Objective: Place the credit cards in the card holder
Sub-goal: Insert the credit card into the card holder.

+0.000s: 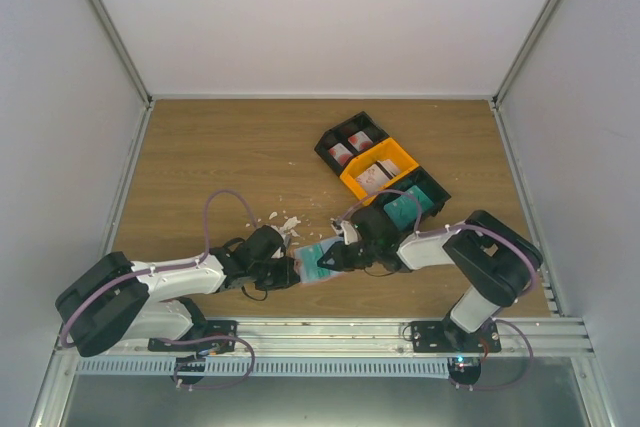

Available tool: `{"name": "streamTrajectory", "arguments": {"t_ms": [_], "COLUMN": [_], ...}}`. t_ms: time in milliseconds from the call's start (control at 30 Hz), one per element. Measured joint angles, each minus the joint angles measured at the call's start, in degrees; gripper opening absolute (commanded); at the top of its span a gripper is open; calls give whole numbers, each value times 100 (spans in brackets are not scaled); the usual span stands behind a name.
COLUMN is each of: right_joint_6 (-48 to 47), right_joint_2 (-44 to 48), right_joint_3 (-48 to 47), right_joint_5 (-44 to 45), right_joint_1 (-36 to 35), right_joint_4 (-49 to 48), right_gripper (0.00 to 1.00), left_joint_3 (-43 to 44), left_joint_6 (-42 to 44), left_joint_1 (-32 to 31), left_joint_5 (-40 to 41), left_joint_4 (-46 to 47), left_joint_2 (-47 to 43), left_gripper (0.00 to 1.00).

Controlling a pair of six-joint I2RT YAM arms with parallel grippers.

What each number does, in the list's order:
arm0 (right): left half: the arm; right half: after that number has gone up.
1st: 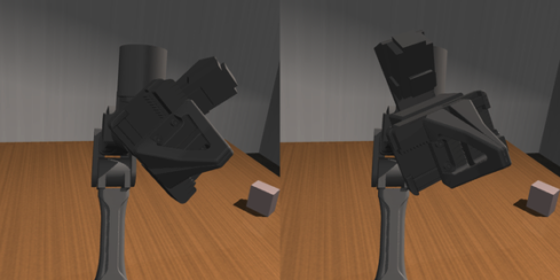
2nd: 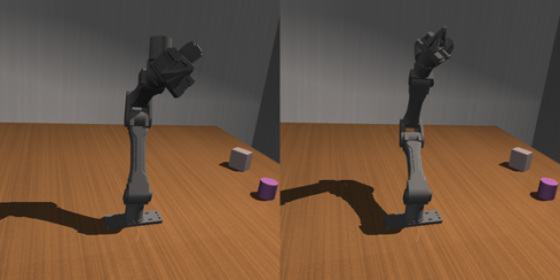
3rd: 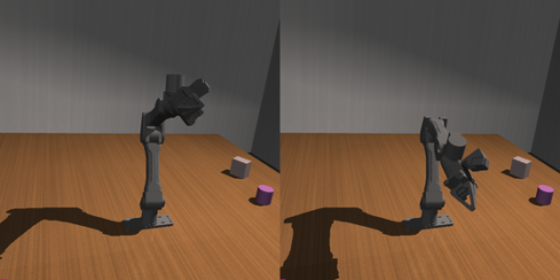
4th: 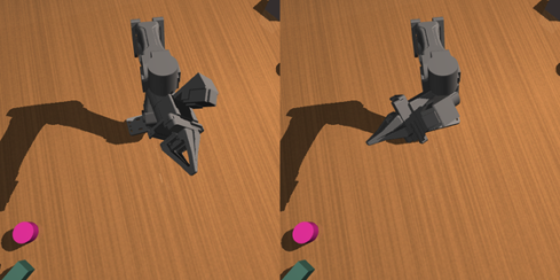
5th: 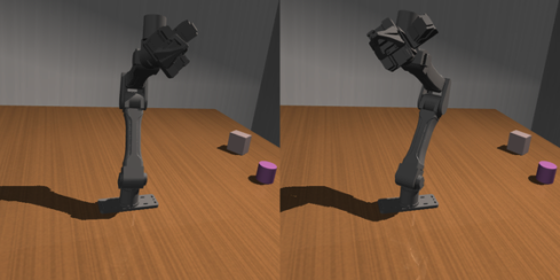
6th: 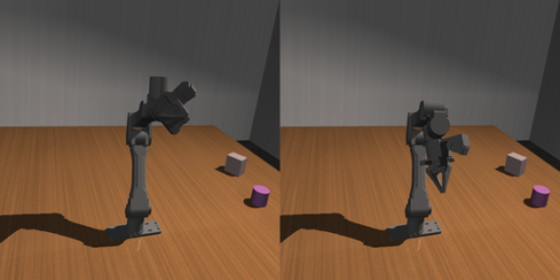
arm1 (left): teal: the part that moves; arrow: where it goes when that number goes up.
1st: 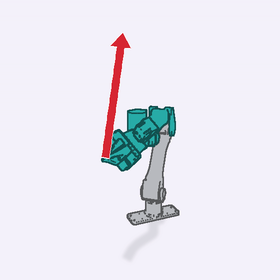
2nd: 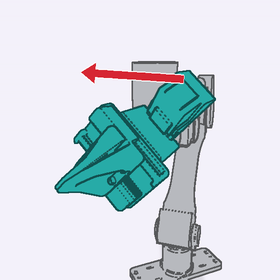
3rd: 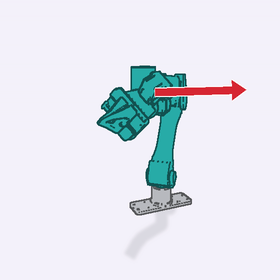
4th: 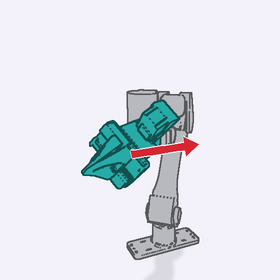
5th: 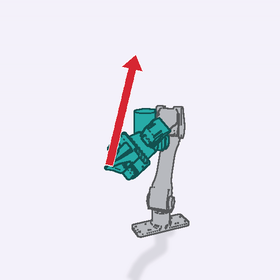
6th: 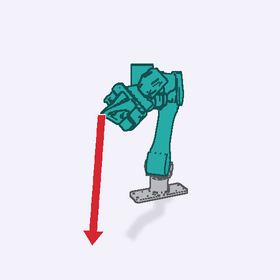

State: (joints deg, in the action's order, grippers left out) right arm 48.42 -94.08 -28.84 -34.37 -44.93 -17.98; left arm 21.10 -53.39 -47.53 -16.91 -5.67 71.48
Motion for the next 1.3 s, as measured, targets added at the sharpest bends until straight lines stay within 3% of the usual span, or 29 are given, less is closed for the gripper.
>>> {"name": "streamTrajectory", "arguments": {"t_ms": [233,333,1067,1300], "right_joint_6": [-83,-177,-490,-407], "right_joint_2": [334,691,-17,251], "right_joint_3": [-155,-264,-2006,-1958], "right_joint_5": [498,855,2647,2992], "right_joint_1": [-219,-313,-1410,-1456], "right_joint_4": [592,1228,3543,3748], "right_gripper": [40,47,46,52], "left_joint_3": [0,0,57,87], "left_joint_6": [15,28,157,247], "left_joint_1": [0,-2,0,-2], "left_joint_5": [0,2,-15,76], "left_joint_4": [7,26,0,-146], "left_joint_2": [-9,-7,63,-11], "left_gripper": [1,1,2,17]}}
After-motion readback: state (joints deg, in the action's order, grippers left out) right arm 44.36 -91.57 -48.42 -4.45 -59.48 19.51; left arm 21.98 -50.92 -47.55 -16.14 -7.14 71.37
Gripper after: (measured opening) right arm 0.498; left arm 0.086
